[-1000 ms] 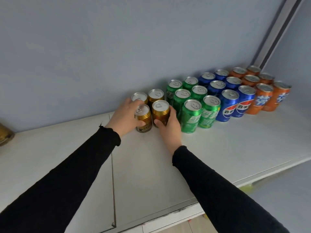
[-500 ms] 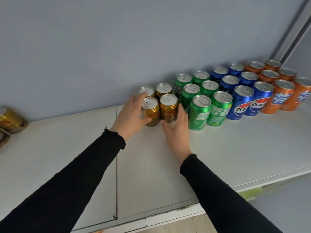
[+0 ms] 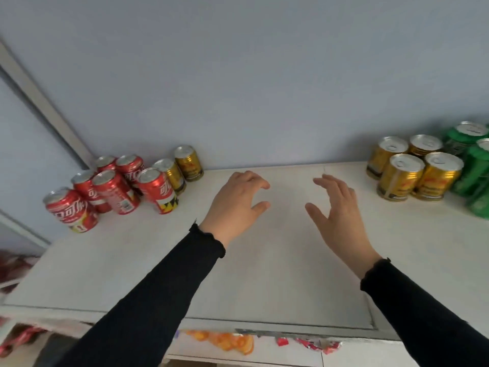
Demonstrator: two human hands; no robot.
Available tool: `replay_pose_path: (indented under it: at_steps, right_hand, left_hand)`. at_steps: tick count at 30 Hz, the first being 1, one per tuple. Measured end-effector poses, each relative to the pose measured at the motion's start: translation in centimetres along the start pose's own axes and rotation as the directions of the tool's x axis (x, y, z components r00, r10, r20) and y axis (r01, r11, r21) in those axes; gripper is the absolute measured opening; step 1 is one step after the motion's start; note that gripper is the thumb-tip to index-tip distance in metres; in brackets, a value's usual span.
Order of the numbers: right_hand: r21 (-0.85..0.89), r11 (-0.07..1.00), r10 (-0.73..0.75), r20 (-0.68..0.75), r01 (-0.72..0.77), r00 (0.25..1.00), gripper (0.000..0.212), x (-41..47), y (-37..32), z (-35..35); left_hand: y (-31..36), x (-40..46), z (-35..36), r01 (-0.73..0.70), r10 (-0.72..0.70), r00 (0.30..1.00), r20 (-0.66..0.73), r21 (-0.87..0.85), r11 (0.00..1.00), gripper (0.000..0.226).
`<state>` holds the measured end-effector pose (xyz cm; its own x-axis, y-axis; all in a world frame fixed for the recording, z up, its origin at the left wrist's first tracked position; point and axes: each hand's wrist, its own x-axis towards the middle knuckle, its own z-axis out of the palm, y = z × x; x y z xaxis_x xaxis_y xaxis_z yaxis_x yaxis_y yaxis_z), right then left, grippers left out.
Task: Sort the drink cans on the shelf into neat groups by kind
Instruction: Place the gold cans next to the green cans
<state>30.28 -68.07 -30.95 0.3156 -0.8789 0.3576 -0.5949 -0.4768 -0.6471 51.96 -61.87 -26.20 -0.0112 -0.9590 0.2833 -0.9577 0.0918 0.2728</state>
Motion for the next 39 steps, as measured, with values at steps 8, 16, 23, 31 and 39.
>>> replay_pose_path:
  at_steps: [8, 16, 23, 31, 39]
  right_hand:
    - [0.159, 0.987, -0.001, 0.167, -0.026, 0.986, 0.047, 3.2, -11.8, 12.0]
    - [0.249, 0.942, 0.141, 0.312, -0.224, 0.940, 0.072, 12.3, -15.5, 19.2]
    - [0.300, 0.919, 0.131, 0.380, -0.256, 0.916, 0.078, 16.1, -16.0, 24.6]
    - [0.299, 0.933, 0.122, 0.263, -0.201, 0.957, 0.072, 16.4, -15.2, 27.0]
    - [0.357, 0.904, 0.187, 0.164, -0.236, 0.968, 0.064, 12.8, -12.6, 22.2]
  left_hand:
    - [-13.7, -2.0, -11.0, 0.075, -0.071, 0.997, -0.036, 0.138, 0.988, 0.037]
    - [-19.2, 4.7, -13.7, 0.276, -0.411, 0.851, 0.327, 0.386, 0.880, 0.062]
    - [-19.5, 7.0, -10.6, 0.345, -0.519, 0.767, 0.378, 0.438, 0.830, 0.067]
    - [-20.4, 7.1, -9.9, 0.379, -0.555, 0.735, 0.389, 0.442, 0.813, 0.056]
    - [-18.3, 7.3, -10.1, 0.320, -0.464, 0.809, 0.361, 0.392, 0.863, 0.057]
